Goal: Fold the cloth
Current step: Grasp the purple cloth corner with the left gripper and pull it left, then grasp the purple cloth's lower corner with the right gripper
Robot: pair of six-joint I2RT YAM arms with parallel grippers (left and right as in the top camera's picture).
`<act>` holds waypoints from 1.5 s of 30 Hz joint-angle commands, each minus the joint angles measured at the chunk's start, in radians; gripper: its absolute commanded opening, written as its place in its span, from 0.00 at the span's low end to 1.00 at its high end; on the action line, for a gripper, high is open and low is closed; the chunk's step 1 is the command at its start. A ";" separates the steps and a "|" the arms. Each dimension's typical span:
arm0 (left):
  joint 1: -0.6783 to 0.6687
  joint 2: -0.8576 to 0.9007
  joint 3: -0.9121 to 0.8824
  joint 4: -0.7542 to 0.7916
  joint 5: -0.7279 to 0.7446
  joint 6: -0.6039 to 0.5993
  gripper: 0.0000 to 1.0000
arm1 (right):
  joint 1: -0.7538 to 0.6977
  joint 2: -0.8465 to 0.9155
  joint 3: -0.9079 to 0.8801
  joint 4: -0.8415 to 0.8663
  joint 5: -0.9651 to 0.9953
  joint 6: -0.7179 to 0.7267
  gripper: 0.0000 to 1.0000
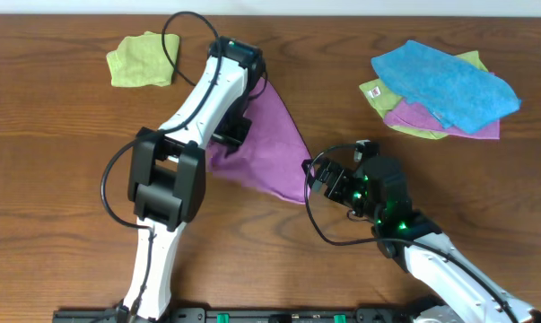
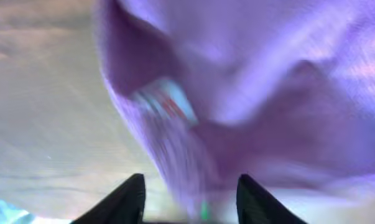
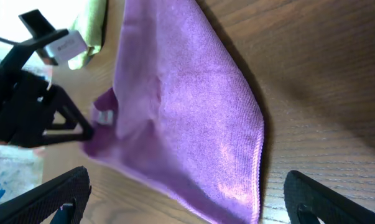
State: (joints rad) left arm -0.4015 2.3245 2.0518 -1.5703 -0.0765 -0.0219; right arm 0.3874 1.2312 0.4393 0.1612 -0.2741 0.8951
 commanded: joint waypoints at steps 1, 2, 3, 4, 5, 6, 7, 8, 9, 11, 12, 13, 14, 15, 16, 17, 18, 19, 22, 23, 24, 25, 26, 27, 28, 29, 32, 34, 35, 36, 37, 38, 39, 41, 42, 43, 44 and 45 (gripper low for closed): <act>-0.006 -0.012 -0.015 -0.049 0.044 -0.001 0.42 | -0.008 -0.002 0.004 0.000 -0.008 -0.021 0.99; -0.006 -0.012 -0.015 -0.072 0.045 -0.003 0.42 | -0.008 -0.002 0.004 0.000 -0.008 -0.021 0.99; -0.006 -0.012 -0.015 -0.092 0.044 -0.005 0.41 | -0.008 -0.002 0.003 0.000 -0.008 -0.021 0.99; -0.005 -0.012 -0.015 -0.106 0.043 -0.005 0.39 | -0.008 -0.002 0.004 0.000 -0.008 -0.021 0.99; -0.005 -0.012 -0.015 -0.119 0.044 -0.005 0.38 | -0.008 -0.002 0.004 0.000 -0.008 -0.021 0.99; -0.005 -0.012 -0.015 -0.116 0.043 -0.004 0.37 | -0.008 -0.002 0.003 0.000 -0.008 -0.021 0.99; -0.005 -0.012 -0.015 -0.102 0.042 -0.004 0.37 | -0.008 -0.002 0.003 0.000 -0.008 -0.021 0.99; -0.004 -0.012 -0.015 -0.082 0.043 -0.004 0.40 | -0.008 -0.002 0.003 0.000 -0.008 -0.021 0.99; -0.002 -0.012 -0.015 -0.061 0.043 -0.003 0.43 | -0.008 -0.002 0.004 0.000 -0.008 -0.021 0.99; 0.002 -0.012 -0.015 -0.032 0.043 -0.004 0.45 | -0.008 -0.002 0.003 0.000 -0.038 -0.006 0.99; 0.005 -0.011 -0.016 -0.023 0.043 -0.004 0.45 | -0.005 -0.002 0.004 -0.001 -0.079 0.011 0.99; 0.008 -0.011 -0.016 -0.024 0.043 -0.004 0.45 | 0.003 -0.002 0.004 -0.008 -0.092 0.026 0.99; 0.010 -0.011 -0.018 -0.030 0.037 -0.004 0.48 | 0.015 -0.002 0.004 -0.025 -0.091 0.059 0.99; 0.011 -0.011 -0.021 -0.038 0.020 -0.006 0.51 | 0.025 -0.002 0.003 -0.048 -0.089 0.100 0.99; 0.015 -0.011 -0.022 -0.050 0.001 -0.010 0.52 | 0.034 -0.002 0.004 -0.074 -0.085 0.137 0.99; 0.023 -0.011 -0.027 -0.069 -0.020 -0.023 0.52 | 0.061 -0.002 0.003 -0.146 -0.068 0.226 0.99; 0.030 -0.012 -0.033 -0.076 -0.020 -0.028 0.52 | 0.077 -0.002 0.003 -0.177 -0.064 0.266 0.99; 0.039 -0.012 -0.037 -0.080 -0.019 -0.028 0.51 | 0.100 -0.002 0.003 -0.195 -0.062 0.289 0.99; 0.071 -0.012 -0.066 -0.077 -0.015 -0.040 0.52 | 0.180 -0.003 0.003 -0.208 -0.031 0.374 0.99; 0.087 -0.012 -0.083 -0.068 -0.008 -0.043 0.52 | 0.210 -0.003 0.003 -0.221 -0.013 0.414 0.99; 0.099 -0.012 -0.099 -0.056 0.002 -0.044 0.52 | 0.230 -0.003 0.004 -0.236 0.015 0.440 0.99; 0.109 -0.012 -0.114 -0.043 0.009 -0.046 0.52 | 0.251 -0.003 0.004 -0.256 0.056 0.470 0.93; 0.118 -0.012 -0.129 -0.029 0.018 -0.046 0.52 | 0.260 -0.003 0.003 -0.271 0.079 0.494 0.84; 0.123 -0.012 -0.140 -0.018 0.025 -0.046 0.53 | 0.264 -0.003 0.003 -0.278 0.094 0.506 0.74; 0.127 -0.012 -0.153 -0.005 0.027 -0.046 0.53 | 0.266 -0.003 0.003 -0.278 0.102 0.507 0.67; 0.128 -0.012 -0.166 0.010 0.027 -0.046 0.54 | 0.267 -0.002 0.003 -0.278 0.118 0.507 0.58; 0.127 -0.012 -0.180 0.054 0.071 -0.045 0.55 | 0.267 0.003 0.003 -0.278 0.183 0.507 0.48; 0.126 -0.011 -0.180 0.080 0.100 -0.045 0.56 | 0.267 0.013 0.003 -0.277 0.224 0.507 0.48; 0.126 -0.012 -0.180 0.091 0.108 -0.045 0.56 | 0.267 0.021 0.003 -0.274 0.236 0.507 0.46; 0.126 -0.012 -0.180 0.100 0.107 -0.045 0.56 | 0.267 0.032 0.003 -0.267 0.245 0.507 0.43; 0.126 -0.012 -0.180 0.106 0.107 -0.045 0.57 | 0.268 0.046 0.003 -0.253 0.249 0.507 0.42; 0.126 -0.012 -0.180 0.111 0.107 -0.045 0.58 | 0.269 0.063 0.003 -0.236 0.250 0.507 0.41; 0.126 -0.012 -0.180 0.114 0.106 -0.045 0.60 | 0.269 0.079 0.003 -0.221 0.251 0.507 0.41; 0.126 -0.012 -0.180 0.125 0.103 -0.045 0.61 | 0.269 0.123 0.003 -0.190 0.252 0.507 0.41; 0.126 -0.012 -0.180 0.130 0.103 -0.045 0.61 | 0.269 0.147 0.003 -0.167 0.250 0.507 0.41; 0.126 -0.012 -0.180 0.135 0.103 -0.045 0.61 | 0.271 0.169 0.003 -0.142 0.247 0.507 0.41; 0.126 -0.012 -0.180 0.140 0.103 -0.045 0.61 | 0.274 0.192 0.003 -0.111 0.247 0.507 0.41; 0.126 -0.012 -0.180 0.145 0.103 -0.045 0.61 | 0.275 0.212 0.003 -0.079 0.247 0.506 0.40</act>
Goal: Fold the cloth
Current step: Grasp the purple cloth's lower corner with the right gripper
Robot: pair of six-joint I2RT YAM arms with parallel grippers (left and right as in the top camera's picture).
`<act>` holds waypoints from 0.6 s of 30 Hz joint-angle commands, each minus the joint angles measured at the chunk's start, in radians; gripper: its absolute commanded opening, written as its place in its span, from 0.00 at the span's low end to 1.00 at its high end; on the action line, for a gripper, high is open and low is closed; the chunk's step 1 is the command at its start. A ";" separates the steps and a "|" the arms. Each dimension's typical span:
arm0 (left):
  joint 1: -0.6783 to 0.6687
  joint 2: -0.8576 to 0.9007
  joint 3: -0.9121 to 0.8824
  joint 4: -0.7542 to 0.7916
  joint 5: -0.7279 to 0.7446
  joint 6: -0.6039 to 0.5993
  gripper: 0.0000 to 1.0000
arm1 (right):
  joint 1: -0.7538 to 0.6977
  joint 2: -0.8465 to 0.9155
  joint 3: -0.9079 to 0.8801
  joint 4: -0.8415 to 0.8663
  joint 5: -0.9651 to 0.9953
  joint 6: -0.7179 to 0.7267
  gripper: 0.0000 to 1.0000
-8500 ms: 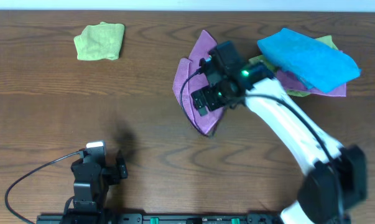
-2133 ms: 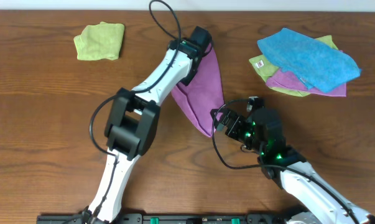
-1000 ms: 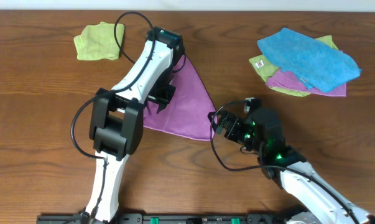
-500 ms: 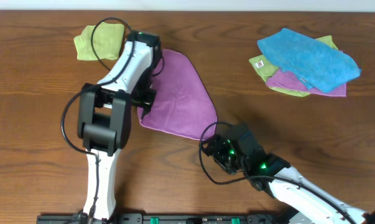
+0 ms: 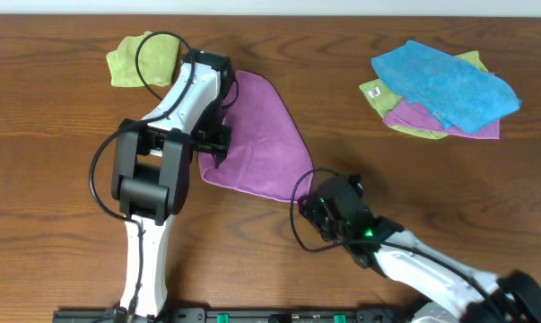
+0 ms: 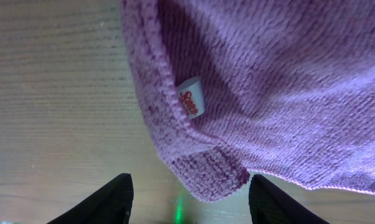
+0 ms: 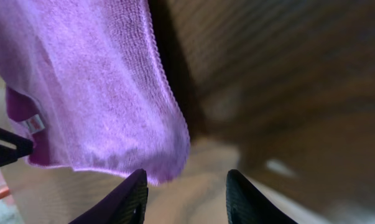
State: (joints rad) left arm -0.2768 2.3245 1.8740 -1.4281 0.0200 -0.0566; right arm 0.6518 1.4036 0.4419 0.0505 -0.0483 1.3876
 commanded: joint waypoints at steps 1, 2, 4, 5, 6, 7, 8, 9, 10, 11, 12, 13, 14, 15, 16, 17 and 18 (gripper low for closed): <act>0.002 -0.012 -0.002 0.009 0.006 -0.010 0.61 | 0.011 0.057 0.001 0.058 0.018 0.013 0.38; 0.002 -0.011 -0.002 0.013 0.006 -0.010 0.61 | 0.011 0.067 0.001 0.073 0.018 0.014 0.36; 0.002 -0.011 -0.002 0.021 0.006 -0.010 0.61 | 0.011 0.076 0.001 0.088 0.019 0.012 0.34; 0.002 -0.012 -0.002 0.025 0.006 -0.010 0.61 | 0.011 0.076 0.001 0.089 0.019 0.010 0.32; 0.002 -0.011 -0.002 0.033 0.006 -0.010 0.61 | 0.011 0.076 0.001 0.089 0.022 0.010 0.27; 0.002 -0.011 -0.002 0.045 0.007 -0.010 0.60 | 0.011 0.076 0.001 0.089 0.024 0.010 0.20; 0.002 -0.011 -0.002 0.058 0.006 -0.010 0.60 | 0.011 0.076 0.001 0.088 0.028 0.010 0.15; 0.002 -0.011 -0.002 0.066 0.007 -0.010 0.61 | 0.011 0.076 0.001 0.088 0.034 0.009 0.13; 0.002 -0.011 -0.002 0.072 0.007 -0.011 0.61 | 0.011 0.076 0.001 0.088 0.038 0.007 0.12; 0.002 -0.011 -0.002 0.077 0.006 -0.010 0.61 | 0.011 0.076 0.001 0.089 0.042 0.002 0.09; 0.002 -0.011 -0.002 0.084 0.006 -0.011 0.60 | 0.011 0.076 0.001 0.088 0.048 0.002 0.07; 0.002 -0.011 -0.002 0.093 0.007 -0.011 0.58 | 0.011 0.076 0.001 0.089 0.052 0.002 0.07; 0.002 -0.011 -0.002 0.095 0.007 -0.011 0.54 | 0.011 0.076 0.001 0.089 0.054 0.002 0.07; 0.002 -0.011 -0.002 0.098 0.007 -0.010 0.47 | 0.011 0.076 0.001 0.089 0.058 0.002 0.07; 0.002 -0.011 -0.002 0.098 0.007 -0.010 0.40 | 0.011 0.076 0.001 0.089 0.060 0.002 0.08; 0.002 -0.011 -0.002 0.098 0.007 -0.010 0.35 | 0.011 0.076 0.001 0.089 0.060 0.002 0.08; 0.002 -0.010 -0.002 0.094 0.007 -0.011 0.32 | 0.011 0.076 0.001 0.089 0.059 0.002 0.08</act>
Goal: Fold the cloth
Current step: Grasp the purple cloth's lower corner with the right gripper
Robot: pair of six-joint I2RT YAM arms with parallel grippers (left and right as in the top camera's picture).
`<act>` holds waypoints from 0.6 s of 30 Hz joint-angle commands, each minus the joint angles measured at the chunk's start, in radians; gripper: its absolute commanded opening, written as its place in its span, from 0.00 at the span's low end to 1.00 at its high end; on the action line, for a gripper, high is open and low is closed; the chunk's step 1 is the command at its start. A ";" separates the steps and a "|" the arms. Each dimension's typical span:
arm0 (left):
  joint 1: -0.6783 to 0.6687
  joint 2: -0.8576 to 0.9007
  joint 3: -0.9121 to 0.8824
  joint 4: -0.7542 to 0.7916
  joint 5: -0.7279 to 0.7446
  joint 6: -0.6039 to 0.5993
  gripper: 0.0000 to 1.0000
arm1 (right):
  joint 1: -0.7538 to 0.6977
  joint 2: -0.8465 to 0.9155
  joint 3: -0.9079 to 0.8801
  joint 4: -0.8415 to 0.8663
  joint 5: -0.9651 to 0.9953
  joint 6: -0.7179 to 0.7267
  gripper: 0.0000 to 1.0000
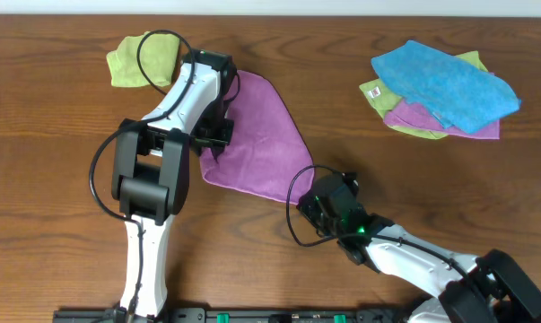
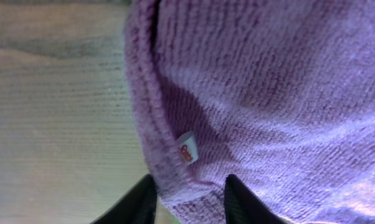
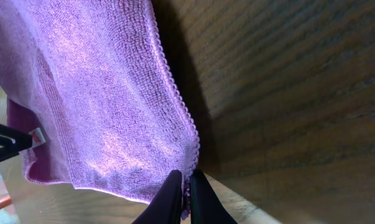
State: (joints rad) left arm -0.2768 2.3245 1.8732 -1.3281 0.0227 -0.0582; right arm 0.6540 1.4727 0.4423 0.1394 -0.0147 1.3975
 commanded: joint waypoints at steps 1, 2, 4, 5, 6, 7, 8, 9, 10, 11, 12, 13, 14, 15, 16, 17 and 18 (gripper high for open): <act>0.002 -0.010 -0.002 -0.013 0.004 -0.010 0.29 | 0.008 0.007 0.001 0.001 0.026 -0.008 0.08; 0.002 -0.010 -0.002 -0.019 0.005 -0.010 0.27 | 0.008 0.007 0.001 0.002 0.026 -0.008 0.08; 0.002 -0.010 -0.002 -0.032 0.004 -0.009 0.22 | 0.008 0.007 0.001 0.003 0.026 -0.008 0.06; 0.002 -0.010 -0.002 -0.036 0.005 -0.010 0.18 | 0.008 0.007 0.001 0.004 0.026 -0.008 0.04; 0.002 -0.010 -0.002 -0.039 0.004 -0.010 0.18 | 0.008 0.007 0.001 0.004 0.026 -0.008 0.03; 0.002 -0.010 -0.002 -0.041 0.004 -0.010 0.14 | 0.008 0.007 0.001 0.004 0.026 -0.009 0.02; 0.002 -0.010 -0.002 -0.044 0.004 -0.010 0.11 | 0.008 0.007 0.001 0.006 0.026 -0.019 0.01; 0.002 -0.010 -0.002 -0.048 0.004 -0.010 0.07 | 0.008 0.007 0.001 0.012 0.026 -0.034 0.02; 0.002 -0.010 -0.002 -0.050 0.004 -0.010 0.06 | 0.008 0.007 0.001 0.020 0.026 -0.049 0.02; 0.002 -0.010 -0.002 -0.054 0.004 -0.010 0.06 | 0.008 0.007 0.001 0.030 0.026 -0.061 0.02; 0.002 -0.010 -0.002 -0.059 0.004 -0.010 0.06 | 0.008 0.006 0.001 0.046 0.026 -0.071 0.02; 0.002 -0.010 -0.002 -0.066 0.004 -0.010 0.06 | 0.008 0.006 0.001 0.068 0.023 -0.087 0.02; 0.002 -0.010 -0.002 -0.073 0.003 -0.009 0.06 | 0.008 0.006 0.001 0.099 0.011 -0.116 0.02; 0.002 -0.010 -0.002 -0.079 0.003 -0.009 0.06 | 0.008 0.006 0.003 0.130 -0.004 -0.146 0.01; 0.002 -0.010 -0.002 -0.084 0.002 -0.009 0.06 | 0.008 0.006 0.008 0.151 -0.021 -0.165 0.01; 0.002 -0.010 -0.001 -0.090 -0.001 -0.007 0.06 | 0.008 0.006 0.017 0.157 -0.034 -0.174 0.01; 0.002 -0.012 0.000 -0.097 -0.003 0.001 0.06 | 0.007 0.006 0.029 0.157 -0.046 -0.188 0.02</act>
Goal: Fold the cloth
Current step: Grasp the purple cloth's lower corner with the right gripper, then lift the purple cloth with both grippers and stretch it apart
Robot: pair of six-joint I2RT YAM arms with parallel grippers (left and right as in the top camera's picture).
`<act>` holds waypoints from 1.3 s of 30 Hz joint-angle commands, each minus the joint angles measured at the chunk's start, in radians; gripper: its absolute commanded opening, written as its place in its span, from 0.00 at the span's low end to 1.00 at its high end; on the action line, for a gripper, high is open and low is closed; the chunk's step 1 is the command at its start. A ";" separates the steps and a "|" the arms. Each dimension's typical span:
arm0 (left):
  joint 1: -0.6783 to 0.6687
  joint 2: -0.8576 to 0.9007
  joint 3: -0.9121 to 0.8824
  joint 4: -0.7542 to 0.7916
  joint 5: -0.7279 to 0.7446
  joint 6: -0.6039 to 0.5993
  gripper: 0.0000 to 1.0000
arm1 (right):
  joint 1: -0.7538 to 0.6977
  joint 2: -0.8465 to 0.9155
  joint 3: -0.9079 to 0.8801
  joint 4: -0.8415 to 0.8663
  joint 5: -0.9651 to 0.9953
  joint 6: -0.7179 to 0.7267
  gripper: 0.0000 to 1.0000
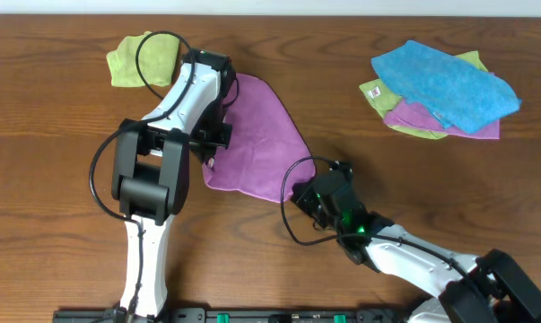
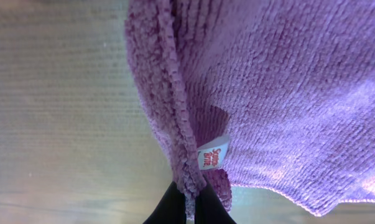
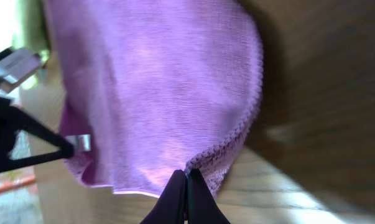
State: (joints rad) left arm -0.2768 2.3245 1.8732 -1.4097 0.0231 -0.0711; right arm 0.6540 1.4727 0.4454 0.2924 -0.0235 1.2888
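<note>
A purple cloth point(image 1: 257, 135) lies on the wooden table point(image 1: 55, 179), left of centre. My left gripper point(image 1: 207, 157) is shut on the cloth's near-left corner; in the left wrist view the hem and its white tag point(image 2: 213, 155) run into my left gripper point(image 2: 188, 208). My right gripper point(image 1: 294, 191) is shut on the cloth's near-right corner, which is raised and curls inward. In the right wrist view the purple cloth point(image 3: 156, 81) spreads above my right gripper point(image 3: 187, 199), whose jaws pinch the hem.
A small green cloth point(image 1: 140, 61) lies at the far left, close to the left arm. A pile of blue, purple and green cloths point(image 1: 445, 90) lies at the far right. Black cables loop around both arms.
My left gripper has shut on the near-left hem by the tag. My right gripper, still shut on the near-right corner, has lifted it and drawn it a little leftward.
First the cloth hung bunched under my left arm while my right gripper stood open beside it. Then the cloth lay flat, both grippers open at its near corners. After that the right shut on its corner, and now both hold.
</note>
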 commanded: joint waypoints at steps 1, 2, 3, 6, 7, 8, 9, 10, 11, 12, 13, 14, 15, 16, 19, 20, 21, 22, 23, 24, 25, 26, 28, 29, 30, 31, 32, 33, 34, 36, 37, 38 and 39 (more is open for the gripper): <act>0.002 -0.014 0.002 -0.019 -0.003 0.020 0.06 | 0.007 0.006 0.039 0.003 -0.047 -0.103 0.02; 0.002 -0.018 0.004 -0.022 -0.003 0.027 0.06 | 0.007 0.006 0.057 0.003 -0.060 -0.138 0.01; 0.002 -0.029 0.008 -0.023 -0.002 0.027 0.06 | 0.005 0.006 0.079 0.002 -0.074 -0.174 0.01; 0.002 -0.073 0.035 -0.022 0.011 0.042 0.06 | -0.011 0.006 0.152 -0.060 -0.096 -0.256 0.02; 0.002 -0.095 0.050 -0.018 0.018 0.043 0.06 | -0.020 0.006 0.182 -0.094 -0.105 -0.290 0.02; 0.002 -0.124 0.066 -0.007 0.026 0.049 0.06 | -0.031 0.006 0.212 -0.127 -0.111 -0.328 0.02; 0.003 -0.157 0.083 0.015 0.027 0.049 0.06 | -0.048 0.006 0.257 -0.168 -0.113 -0.381 0.01; 0.005 -0.184 0.096 0.039 0.027 0.049 0.06 | -0.062 0.006 0.292 -0.193 -0.112 -0.421 0.02; 0.008 -0.213 0.113 0.061 0.027 0.048 0.06 | -0.083 0.006 0.335 -0.222 -0.113 -0.472 0.02; 0.015 -0.249 0.145 0.076 0.029 0.043 0.06 | -0.119 0.006 0.409 -0.280 -0.112 -0.536 0.02; 0.021 -0.267 0.166 0.076 0.030 0.035 0.06 | -0.138 0.006 0.450 -0.314 -0.112 -0.570 0.02; 0.026 -0.284 0.193 0.072 0.031 0.025 0.06 | -0.158 0.006 0.494 -0.349 -0.112 -0.607 0.01; 0.031 -0.298 0.218 0.068 0.031 0.022 0.06 | -0.174 0.006 0.532 -0.377 -0.113 -0.639 0.02; 0.035 -0.314 0.245 0.062 0.031 0.021 0.06 | -0.189 0.006 0.574 -0.409 -0.112 -0.672 0.02; 0.046 -0.354 0.298 0.042 0.030 0.022 0.06 | -0.210 0.006 0.676 -0.515 -0.113 -0.723 0.02; 0.048 -0.367 0.303 0.032 0.031 0.022 0.06 | -0.210 0.006 0.698 -0.546 -0.113 -0.735 0.01; 0.051 -0.377 0.303 0.020 0.030 0.022 0.06 | -0.208 0.006 0.715 -0.577 -0.113 -0.747 0.02; 0.054 -0.380 0.303 -0.003 0.031 0.022 0.06 | -0.201 0.006 0.728 -0.616 -0.114 -0.750 0.01; 0.055 -0.380 0.303 -0.027 0.029 0.022 0.06 | -0.193 0.005 0.731 -0.642 -0.117 -0.755 0.02; 0.056 -0.379 0.303 -0.039 0.026 0.023 0.06 | -0.183 0.005 0.731 -0.647 -0.119 -0.766 0.02; 0.060 -0.379 0.303 -0.032 0.026 0.023 0.06 | -0.180 0.005 0.732 -0.631 -0.118 -0.780 0.01; 0.061 -0.382 0.303 -0.011 0.026 0.023 0.06 | -0.185 0.004 0.742 -0.596 -0.111 -0.800 0.01; 0.064 -0.382 0.303 -0.003 0.026 0.023 0.06 | -0.204 0.004 0.768 -0.593 -0.111 -0.801 0.01; 0.066 -0.382 0.303 -0.004 0.026 0.023 0.06 | -0.214 0.004 0.777 -0.599 -0.112 -0.800 0.01; 0.066 -0.381 0.303 0.000 0.026 0.024 0.06 | -0.224 0.004 0.786 -0.607 -0.111 -0.800 0.02; 0.067 -0.380 0.303 0.011 0.026 0.031 0.06 | -0.233 0.004 0.792 -0.612 -0.111 -0.800 0.02; 0.069 -0.380 0.303 0.023 0.026 0.031 0.06 | -0.239 0.004 0.793 -0.613 -0.110 -0.800 0.01; 0.072 -0.380 0.303 0.039 0.026 0.031 0.06 | -0.247 0.004 0.795 -0.615 -0.102 -0.801 0.01; 0.076 -0.380 0.303 0.057 0.026 0.031 0.06 | -0.256 0.004 0.795 -0.615 -0.089 -0.801 0.02; 0.086 -0.376 0.303 0.097 0.026 0.030 0.08 | -0.273 0.004 0.795 -0.608 -0.060 -0.816 0.01; 0.091 -0.372 0.303 0.123 0.027 0.030 0.08 | -0.284 0.004 0.795 -0.596 -0.047 -0.827 0.01; 0.095 -0.367 0.303 0.146 0.031 0.028 0.09 | -0.293 0.004 0.795 -0.579 -0.043 -0.842 0.01; 0.101 -0.361 0.303 0.167 0.040 0.019 0.09 | -0.304 0.004 0.795 -0.560 -0.044 -0.856 0.02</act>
State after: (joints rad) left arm -0.1925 1.9377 2.1735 -1.2663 0.0509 -0.0486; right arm 0.3775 1.4773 1.2182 -0.2932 -0.1036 0.4870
